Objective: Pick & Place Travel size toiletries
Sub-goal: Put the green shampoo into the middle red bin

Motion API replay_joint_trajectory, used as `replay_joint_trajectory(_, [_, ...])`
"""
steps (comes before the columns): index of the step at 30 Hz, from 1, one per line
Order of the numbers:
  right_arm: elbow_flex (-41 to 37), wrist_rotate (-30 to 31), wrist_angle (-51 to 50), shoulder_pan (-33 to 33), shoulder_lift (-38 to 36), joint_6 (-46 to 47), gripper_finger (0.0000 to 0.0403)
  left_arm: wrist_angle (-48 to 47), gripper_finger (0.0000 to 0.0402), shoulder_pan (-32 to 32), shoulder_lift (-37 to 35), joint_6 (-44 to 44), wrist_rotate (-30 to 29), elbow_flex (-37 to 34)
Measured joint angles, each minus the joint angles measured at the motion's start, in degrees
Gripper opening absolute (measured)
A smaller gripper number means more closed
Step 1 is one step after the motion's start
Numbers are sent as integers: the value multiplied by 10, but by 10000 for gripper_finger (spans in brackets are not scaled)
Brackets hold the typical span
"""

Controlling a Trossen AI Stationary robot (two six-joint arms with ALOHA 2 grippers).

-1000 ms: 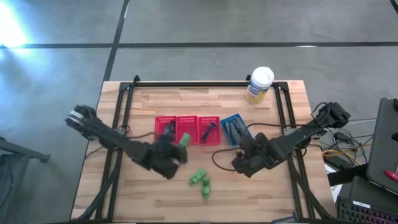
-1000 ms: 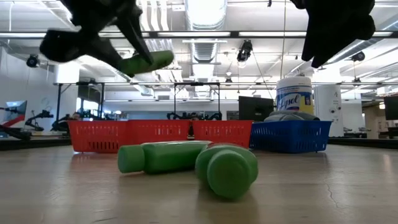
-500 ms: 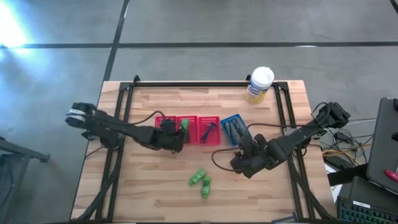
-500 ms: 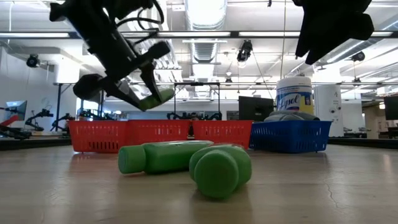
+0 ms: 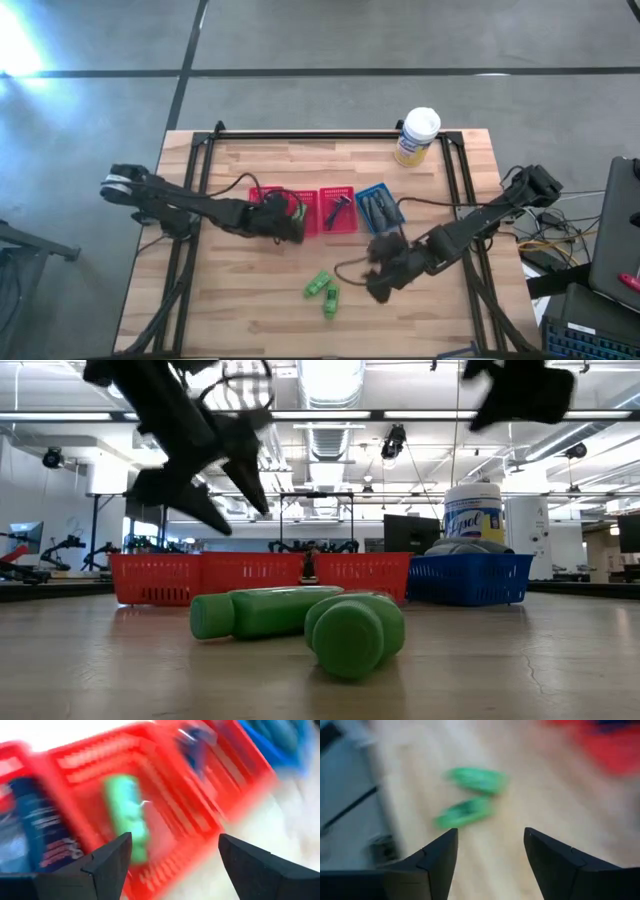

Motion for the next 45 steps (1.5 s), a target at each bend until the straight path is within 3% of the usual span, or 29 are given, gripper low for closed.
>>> replay_joint_trajectory(2, [-9, -39, 74, 0, 20, -48, 227, 2, 299, -16, -14, 100, 65, 3])
replay_joint_trajectory(5, [-4, -113, 135, -15, 70, -52, 227, -28, 297, -39, -33, 121, 134, -1])
replay_joint_trajectory(8, [14, -197, 126, -37, 130, 59, 222, -102, 297, -64, -49, 75, 121, -7])
replay_joint_trajectory(10, [31, -216, 127, -41, 167, 126, 220, -139, 296, -83, -60, 63, 81, -17])
replay_joint_trajectory(16, [129, -209, 125, -33, 244, 286, 229, -134, 296, -150, -108, 76, 25, -43])
replay_joint_trajectory(24, [269, -196, -20, -32, 348, 415, 250, -146, 294, -167, -175, 118, 11, -72])
replay_joint_trajectory(29, [376, -195, -106, -32, 428, 446, 270, -149, 294, -170, -226, 130, 8, -95])
replay_joint_trajectory(35, [494, -169, -290, -32, 497, 454, 284, -148, 293, -171, -285, 133, 1, -123])
replay_joint_trajectory(41, [514, -166, -258, -40, 525, 459, 264, -143, 293, -171, -326, 145, 1, -143])
replay_joint_trajectory(45, [514, -166, -269, -40, 529, 424, 225, -142, 293, -171, -343, 158, 1, -143])
